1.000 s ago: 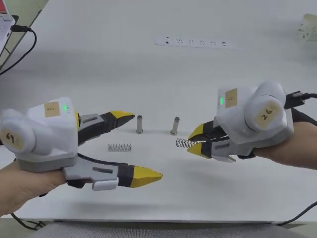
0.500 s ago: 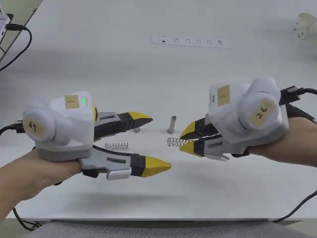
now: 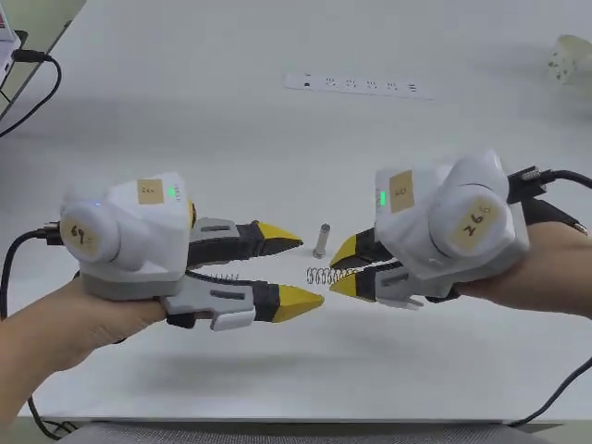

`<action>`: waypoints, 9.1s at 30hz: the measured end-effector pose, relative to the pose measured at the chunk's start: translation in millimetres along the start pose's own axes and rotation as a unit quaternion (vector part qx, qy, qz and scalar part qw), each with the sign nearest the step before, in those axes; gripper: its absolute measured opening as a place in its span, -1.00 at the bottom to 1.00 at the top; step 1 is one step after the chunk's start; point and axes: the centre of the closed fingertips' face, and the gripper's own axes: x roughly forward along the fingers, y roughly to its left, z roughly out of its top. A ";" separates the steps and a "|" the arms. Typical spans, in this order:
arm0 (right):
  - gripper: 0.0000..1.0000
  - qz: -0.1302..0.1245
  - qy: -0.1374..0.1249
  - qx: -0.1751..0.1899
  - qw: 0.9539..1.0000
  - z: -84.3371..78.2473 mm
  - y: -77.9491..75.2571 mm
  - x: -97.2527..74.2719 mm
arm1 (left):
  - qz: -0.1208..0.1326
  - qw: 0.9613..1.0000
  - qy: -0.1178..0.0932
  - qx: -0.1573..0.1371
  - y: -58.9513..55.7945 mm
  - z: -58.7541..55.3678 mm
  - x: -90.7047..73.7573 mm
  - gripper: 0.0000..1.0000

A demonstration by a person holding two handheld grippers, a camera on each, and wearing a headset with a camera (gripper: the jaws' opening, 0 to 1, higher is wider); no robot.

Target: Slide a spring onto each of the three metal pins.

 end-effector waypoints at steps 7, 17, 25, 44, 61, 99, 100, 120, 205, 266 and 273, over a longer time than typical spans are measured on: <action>-0.83 0.002 -0.003 -0.003 1.000 4.4 -1.6 -1.2 | -0.007 1.000 0.008 0.002 -1.8 -4.2 2.4 -0.51; -0.83 0.005 -0.003 -0.002 1.000 5.5 -0.7 -3.0 | -0.012 1.000 0.009 0.003 -3.1 -3.0 6.6 -0.69; -0.83 0.008 -0.004 -0.005 1.000 7.4 0.1 -4.2 | -0.014 1.000 0.008 0.002 -4.5 -2.2 6.6 -0.74; -0.83 0.012 -0.005 -0.017 1.000 10.7 1.0 -5.7 | -0.021 1.000 0.004 0.012 -7.8 -0.8 6.8 -0.94; -0.83 0.014 -0.015 -0.038 0.999 13.3 5.1 -6.0 | -0.023 1.000 0.005 0.011 -9.4 -0.9 3.6 -0.96; -0.72 0.021 -0.102 0.052 0.993 1.0 2.7 -14.0 | -0.034 0.999 0.004 -0.013 -16.9 1.3 -2.3 -0.96; -0.74 0.021 -0.112 0.054 0.992 3.4 2.2 -14.8 | -0.035 0.999 0.004 -0.014 -17.5 1.6 -2.4 -0.96; -0.85 0.039 -0.134 0.087 0.986 12.1 2.7 -23.5 | -0.040 0.999 -0.009 -0.031 -16.5 1.7 -5.8 -0.97; -0.84 0.028 -0.265 0.155 0.951 74.5 -10.0 -34.0 | -0.008 0.999 -0.026 -0.023 -3.1 5.9 -10.7 -0.93; -0.84 -0.027 -0.243 0.148 0.958 55.6 -27.7 -34.9 | 0.156 0.986 0.024 -0.057 54.6 -49.7 -77.4 0.77; -0.84 -0.043 -0.232 0.150 0.960 47.5 -32.4 -33.2 | 0.157 0.985 0.027 -0.059 53.9 -54.5 -79.2 0.92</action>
